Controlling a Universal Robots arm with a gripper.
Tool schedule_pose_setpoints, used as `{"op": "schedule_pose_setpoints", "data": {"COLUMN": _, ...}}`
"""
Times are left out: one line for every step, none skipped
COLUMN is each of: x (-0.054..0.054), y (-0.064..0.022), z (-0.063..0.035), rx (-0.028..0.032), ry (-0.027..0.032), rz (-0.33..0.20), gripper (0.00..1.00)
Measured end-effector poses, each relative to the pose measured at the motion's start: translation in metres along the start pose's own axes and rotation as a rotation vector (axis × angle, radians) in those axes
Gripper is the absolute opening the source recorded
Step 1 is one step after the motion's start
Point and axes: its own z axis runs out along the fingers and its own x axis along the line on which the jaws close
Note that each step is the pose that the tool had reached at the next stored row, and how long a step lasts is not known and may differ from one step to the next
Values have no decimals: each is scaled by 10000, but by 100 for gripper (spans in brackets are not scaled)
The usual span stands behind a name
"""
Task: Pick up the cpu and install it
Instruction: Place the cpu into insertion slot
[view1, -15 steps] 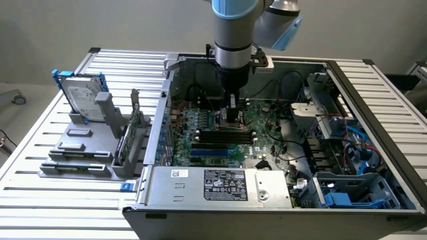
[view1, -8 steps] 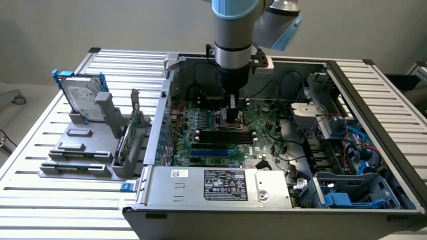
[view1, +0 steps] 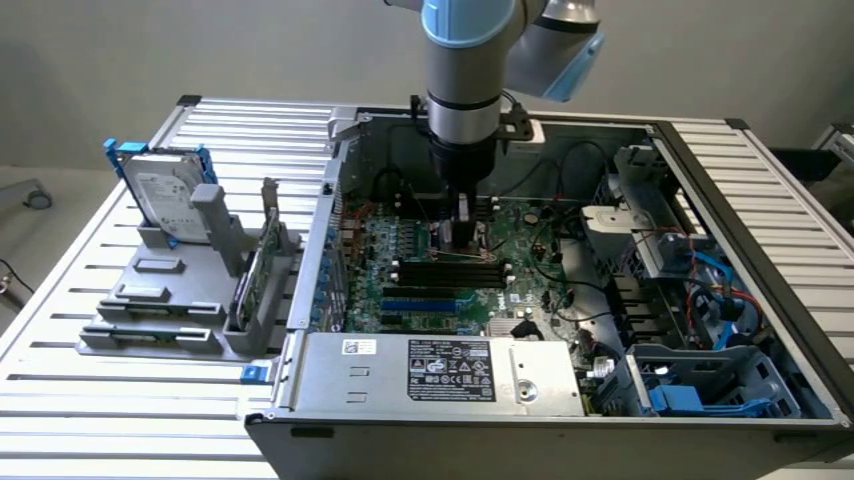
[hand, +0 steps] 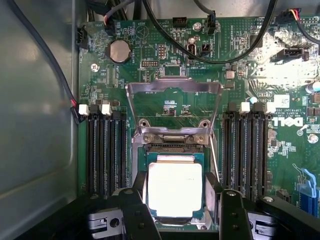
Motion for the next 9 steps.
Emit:
{"op": "schedule_pose_setpoints", "data": {"x": -1, "y": -1, "z": 7, "rx": 0, "ry": 0, "rz": -1, "gripper": 55}}
{"op": "schedule_pose_setpoints", "data": {"x": -2, "y": -2, "z": 13, "rx": 0, "ry": 0, "rz": -2, "gripper": 55}}
{"op": "schedule_pose_setpoints", "data": {"x": -2, "y": -4, "z": 17, "rx": 0, "ry": 0, "rz": -1, "gripper": 55}}
{"op": "schedule_pose_setpoints", "data": {"x": -2, "y": -5, "z": 23, "rx": 0, "ry": 1, "rz": 0, "gripper": 55}}
{"op": "schedule_pose_setpoints", "data": {"x": -3, "y": -5, "z": 28, "rx": 0, "ry": 1, "rz": 0, "gripper": 55}}
{"op": "schedule_pose_setpoints", "data": {"x": -3, "y": -6, "z": 34, "rx": -1, "ry": 4, "rz": 0, "gripper": 55}}
{"op": "schedule_pose_setpoints", "data": {"x": -4, "y": -7, "z": 41, "rx": 0, "ry": 5, "rz": 0, "gripper": 55}}
{"op": "schedule_pose_setpoints", "data": {"x": -4, "y": -8, "z": 47, "rx": 1, "ry": 6, "rz": 0, "gripper": 55}}
{"op": "schedule_pose_setpoints", "data": {"x": -5, "y": -8, "z": 53, "rx": 0, "ry": 9, "rz": 1, "gripper": 55}}
